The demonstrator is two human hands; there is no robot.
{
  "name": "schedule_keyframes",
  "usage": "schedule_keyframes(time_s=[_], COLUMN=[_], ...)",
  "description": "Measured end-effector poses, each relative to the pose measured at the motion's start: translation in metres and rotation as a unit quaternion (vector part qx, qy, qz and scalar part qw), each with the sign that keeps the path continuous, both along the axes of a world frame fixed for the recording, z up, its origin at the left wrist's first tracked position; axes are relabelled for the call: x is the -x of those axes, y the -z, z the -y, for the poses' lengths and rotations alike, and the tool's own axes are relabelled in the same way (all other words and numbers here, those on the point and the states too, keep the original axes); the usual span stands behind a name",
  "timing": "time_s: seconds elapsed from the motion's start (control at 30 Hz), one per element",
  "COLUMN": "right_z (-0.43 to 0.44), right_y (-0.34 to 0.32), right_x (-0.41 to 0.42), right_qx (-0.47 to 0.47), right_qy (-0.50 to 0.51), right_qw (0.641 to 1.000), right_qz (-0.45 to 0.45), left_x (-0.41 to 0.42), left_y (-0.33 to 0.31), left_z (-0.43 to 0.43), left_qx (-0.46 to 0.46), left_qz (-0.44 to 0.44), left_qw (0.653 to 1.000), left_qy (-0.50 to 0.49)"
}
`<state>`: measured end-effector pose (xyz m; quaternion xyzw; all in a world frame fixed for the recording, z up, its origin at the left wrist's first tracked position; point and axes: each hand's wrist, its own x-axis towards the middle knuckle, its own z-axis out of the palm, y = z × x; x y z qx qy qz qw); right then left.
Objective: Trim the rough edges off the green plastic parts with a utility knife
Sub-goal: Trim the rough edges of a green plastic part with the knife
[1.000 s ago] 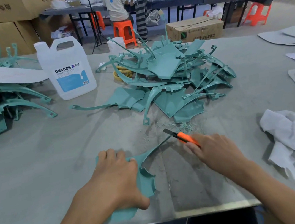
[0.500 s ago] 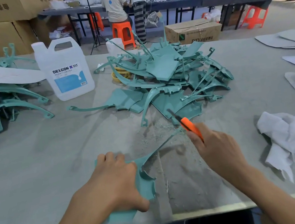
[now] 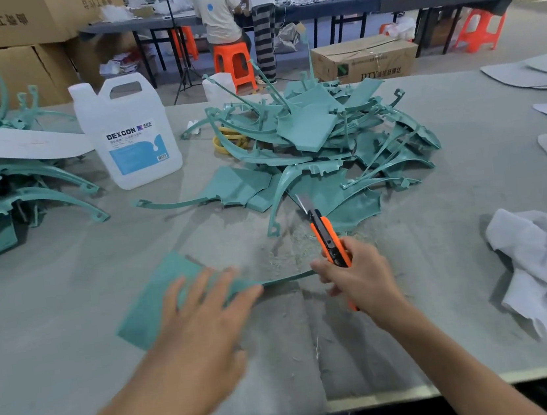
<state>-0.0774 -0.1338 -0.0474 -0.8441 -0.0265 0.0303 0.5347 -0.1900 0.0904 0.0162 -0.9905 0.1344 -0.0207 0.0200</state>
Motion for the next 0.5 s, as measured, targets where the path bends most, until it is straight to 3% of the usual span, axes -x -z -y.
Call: schedule_keyframes(time_s=[0.07, 0.13, 0.2, 0.3, 0.43, 0.5], right_z=[-0.001, 0.000, 0.001, 0.001, -0.001, -0.003], right_y=[0.004, 0.007, 0.007, 0.004, -0.002, -0.007], right_x=[0.004, 0.007, 0.011, 0.014, 0.015, 0.015], right_qx=[-0.044, -0.098, -0.131, -0.198, -0.282, -0.320], right_qy=[0.030, 0.041, 0.045, 0.043, 0.020, 0.000], right_qw=[0.999, 0.994, 0.990, 0.979, 0.958, 0.944], right_qz=[-0.001, -0.006, -0.005, -0.017, -0.047, -0.076], left_x=[0.024, 0.044, 0.053, 0.044, 0.015, -0.005], left_y=[0.009, 0.020, 0.035, 0.050, 0.061, 0.061], left_z=[0.025, 0.050, 0.065, 0.073, 0.070, 0.058], left_qx=[0.222, 0.409, 0.496, 0.638, 0.792, 0.838], left_qz=[0.023, -0.124, -0.217, -0.231, -0.188, -0.142], left_qw=[0.972, 0.901, 0.841, 0.720, 0.527, 0.465], left_qy=[0.073, 0.075, -0.002, -0.146, -0.244, -0.246])
